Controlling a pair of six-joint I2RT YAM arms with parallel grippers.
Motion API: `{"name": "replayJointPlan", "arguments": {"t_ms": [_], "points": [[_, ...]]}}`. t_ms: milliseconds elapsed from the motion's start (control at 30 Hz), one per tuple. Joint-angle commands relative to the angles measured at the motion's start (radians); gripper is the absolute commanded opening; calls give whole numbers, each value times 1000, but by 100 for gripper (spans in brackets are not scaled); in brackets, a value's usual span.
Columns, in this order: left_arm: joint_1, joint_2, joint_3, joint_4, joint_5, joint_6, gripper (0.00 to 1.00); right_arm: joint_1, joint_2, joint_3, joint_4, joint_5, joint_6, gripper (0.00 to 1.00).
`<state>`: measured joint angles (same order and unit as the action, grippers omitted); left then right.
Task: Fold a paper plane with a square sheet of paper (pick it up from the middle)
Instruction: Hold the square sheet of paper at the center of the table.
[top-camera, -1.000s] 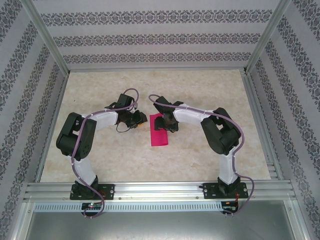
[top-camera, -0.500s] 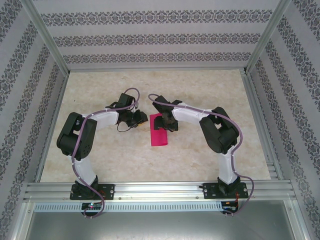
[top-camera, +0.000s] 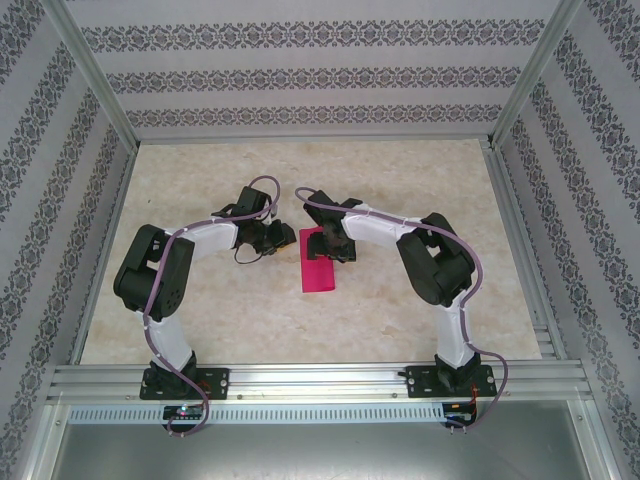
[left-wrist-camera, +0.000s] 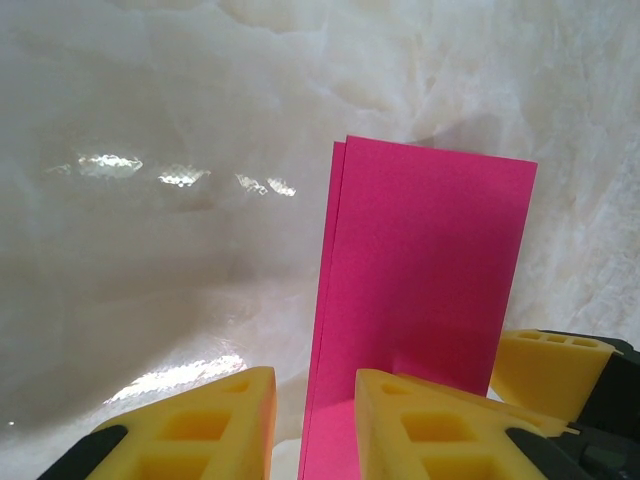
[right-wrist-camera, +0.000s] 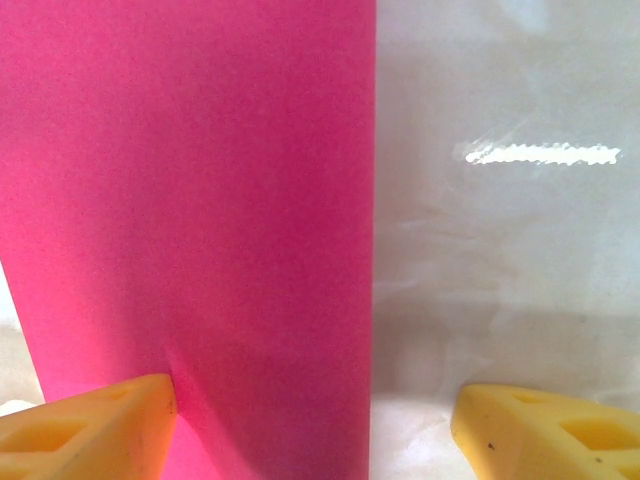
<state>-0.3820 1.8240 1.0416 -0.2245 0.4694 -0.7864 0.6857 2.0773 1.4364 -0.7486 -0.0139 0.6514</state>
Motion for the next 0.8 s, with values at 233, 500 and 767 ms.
{"name": "replayJointPlan", "arguments": {"t_ms": [233, 500, 767], "points": [[-21, 23, 41, -3, 0, 30, 28, 9, 183, -57, 76, -46, -33, 79], [-26, 38, 49, -4, 14, 27, 26, 11, 189, -51, 69, -43, -36, 79], [-35, 73, 55, 39, 80, -4, 12, 10, 195, -50, 64, -41, -28, 79]]}}
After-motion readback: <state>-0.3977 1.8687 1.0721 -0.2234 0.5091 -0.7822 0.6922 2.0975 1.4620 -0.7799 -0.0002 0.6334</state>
